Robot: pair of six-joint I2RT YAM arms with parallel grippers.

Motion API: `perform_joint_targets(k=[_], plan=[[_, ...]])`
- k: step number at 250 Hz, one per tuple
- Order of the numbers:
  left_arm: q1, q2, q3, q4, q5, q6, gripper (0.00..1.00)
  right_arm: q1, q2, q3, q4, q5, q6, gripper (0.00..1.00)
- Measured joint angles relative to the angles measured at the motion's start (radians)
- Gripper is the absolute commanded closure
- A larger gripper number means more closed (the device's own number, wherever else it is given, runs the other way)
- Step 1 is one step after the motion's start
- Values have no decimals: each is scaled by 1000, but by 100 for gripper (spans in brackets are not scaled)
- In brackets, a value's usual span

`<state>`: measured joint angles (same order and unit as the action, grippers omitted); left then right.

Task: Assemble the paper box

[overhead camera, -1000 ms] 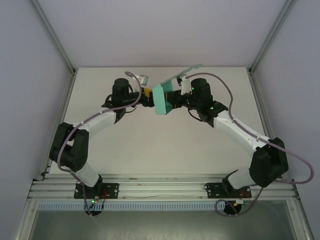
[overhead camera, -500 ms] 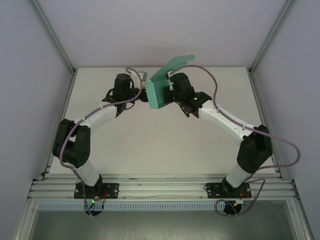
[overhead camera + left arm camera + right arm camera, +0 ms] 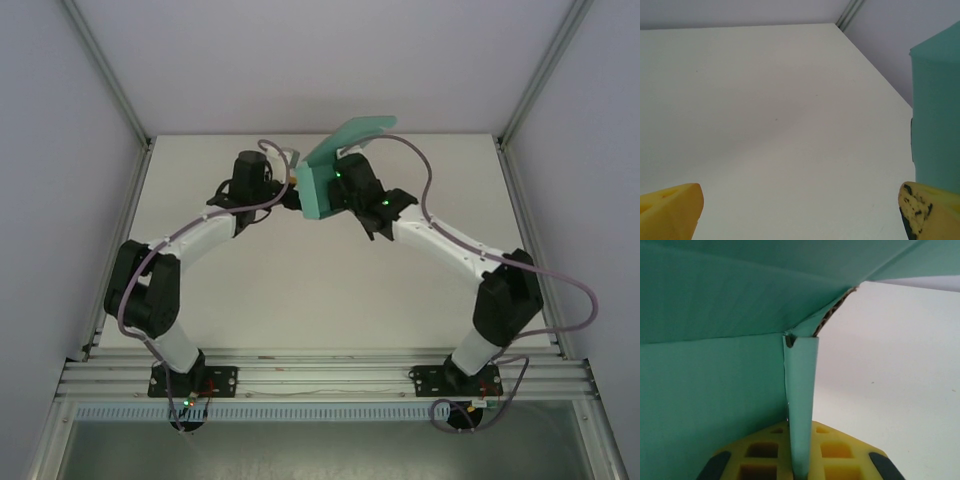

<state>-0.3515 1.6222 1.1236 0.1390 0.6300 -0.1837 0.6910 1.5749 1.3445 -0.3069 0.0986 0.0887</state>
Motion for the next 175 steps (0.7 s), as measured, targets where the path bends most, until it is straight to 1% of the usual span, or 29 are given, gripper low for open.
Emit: perform_joint_targets(k=[17,55,86,95,114,148,175], plan=[[-19,-53,-41,4,-22,7,0,-14,-52,-32,-6,-39,27,93],[-55,-172,-139,3,-110,21,0,-69,-147,-89,-63,-109,98,93],[-42,-232,-231,-14,-193,21,0,-103,-235,-169,-114,-141,142,92],[-35,-243,-254,-26,-217,19,0,-106,-255,-187,-132,-143,151,90],[-19,-270,-303,-61,-274,12,0,-109,-286,-210,-171,-140,167,91],[-2,-331,-359,-126,-380,-14,0,-110,-278,-214,-217,-115,189,91],[-2,-380,-375,-164,-451,-36,0,-111,-199,-213,-253,-91,211,92]])
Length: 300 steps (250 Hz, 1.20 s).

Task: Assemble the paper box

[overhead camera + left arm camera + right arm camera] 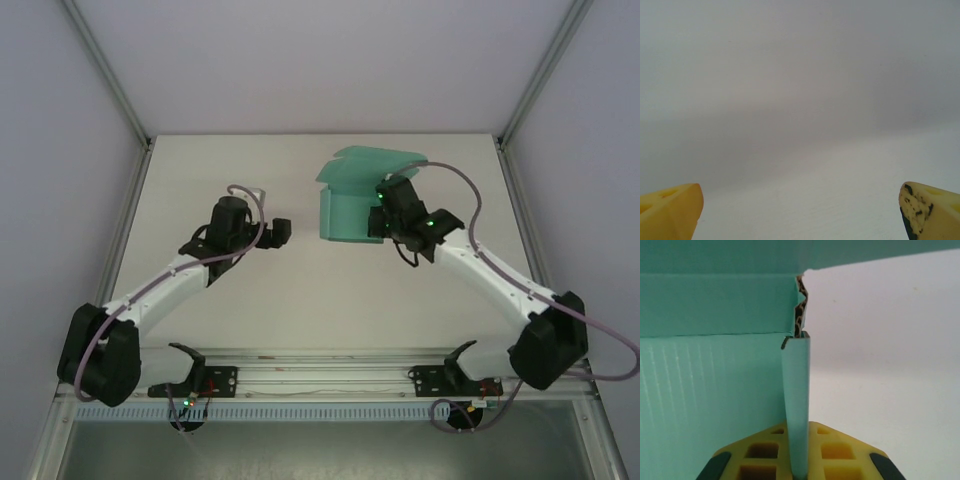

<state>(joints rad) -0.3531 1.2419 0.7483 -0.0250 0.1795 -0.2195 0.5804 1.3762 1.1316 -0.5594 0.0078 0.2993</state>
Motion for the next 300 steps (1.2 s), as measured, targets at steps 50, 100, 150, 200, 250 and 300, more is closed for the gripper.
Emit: perform_joint_targets(k=[50,100,150,200,250,300], plan=[[1,-77,-45,-36,-68,-29,0,-2,244,4,-32,25,15,93],[1,-92,-51,-58,-69,-44,0,3,431,36,-40,84,-16,92],[1,-113,-55,-58,-68,-45,0,26,512,69,-39,151,-48,76],[1,-109,-55,-58,-59,-44,0,34,510,80,-39,161,-55,58],[1,-60,-18,-59,-29,-40,0,34,433,80,-39,150,-60,38],[1,14,65,-61,21,-8,0,27,257,80,-38,143,-90,10]])
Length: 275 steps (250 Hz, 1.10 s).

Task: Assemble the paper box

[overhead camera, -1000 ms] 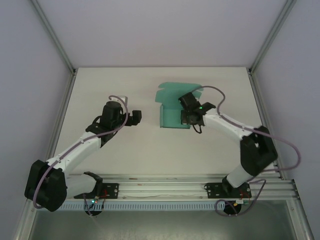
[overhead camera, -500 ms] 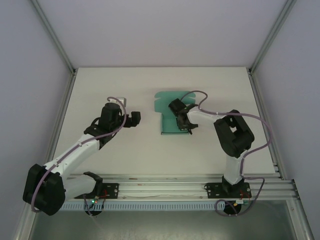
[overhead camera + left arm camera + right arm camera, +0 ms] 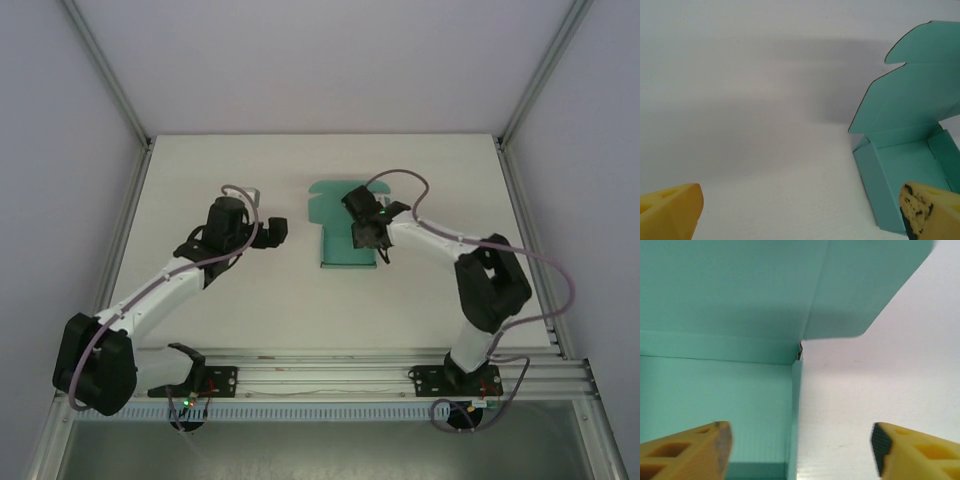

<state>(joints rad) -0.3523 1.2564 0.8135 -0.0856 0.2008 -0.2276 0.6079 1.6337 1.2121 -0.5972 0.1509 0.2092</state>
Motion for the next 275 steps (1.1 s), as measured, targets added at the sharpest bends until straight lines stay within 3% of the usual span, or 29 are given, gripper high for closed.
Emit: perform_joint_targets(k=[21,45,85,106,137,193,221,275], plan=[[0,55,58,0,33,35,0,-29,-81,-8,24,-40,-67,0],[7,144,150,-9,83,80,0,-97,-166,-35,81,-124,-178,0],[35,322,330,-37,221,193,0,-257,-208,-56,145,-373,-439,0],[43,420,444,-103,285,278,0,-311,-158,-16,117,-484,-579,2],[45,548,623,-248,388,443,0,-360,7,174,6,-612,-760,9],[45,730,882,-492,491,637,1,-412,225,431,-211,-740,-1001,22],[45,801,954,-570,520,689,11,-426,310,518,-304,-784,-1081,28],[45,845,994,-647,528,747,36,-430,406,621,-418,-828,-1153,51]])
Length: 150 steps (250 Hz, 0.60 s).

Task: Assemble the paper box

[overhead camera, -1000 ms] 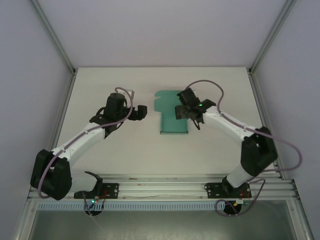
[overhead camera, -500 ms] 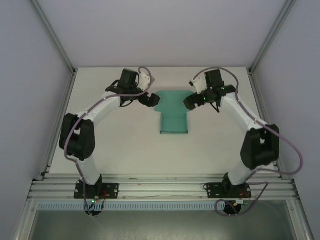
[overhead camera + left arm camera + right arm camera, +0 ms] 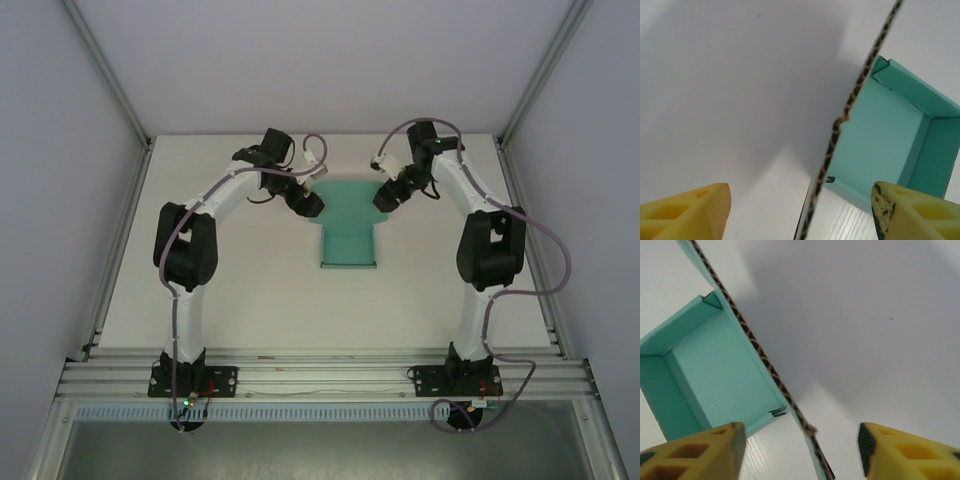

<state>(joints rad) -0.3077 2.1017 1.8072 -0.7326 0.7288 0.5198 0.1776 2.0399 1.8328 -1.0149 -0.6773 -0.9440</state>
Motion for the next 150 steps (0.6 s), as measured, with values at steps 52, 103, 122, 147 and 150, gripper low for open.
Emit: perform_joint_targets(k=[52,103,122,147,150], plan=[[0,9,64,-20,0,7,65,0,24,18,-32,1,-28,70],[0,42,109,-47,24,7,69,0,24,29,-45,4,-37,82],[0,47,109,-64,31,14,69,0,24,32,-48,5,-41,85],[0,48,109,-92,35,34,68,0,24,33,-58,3,-45,89],[0,48,109,-94,36,36,68,0,24,33,-60,3,-45,89]])
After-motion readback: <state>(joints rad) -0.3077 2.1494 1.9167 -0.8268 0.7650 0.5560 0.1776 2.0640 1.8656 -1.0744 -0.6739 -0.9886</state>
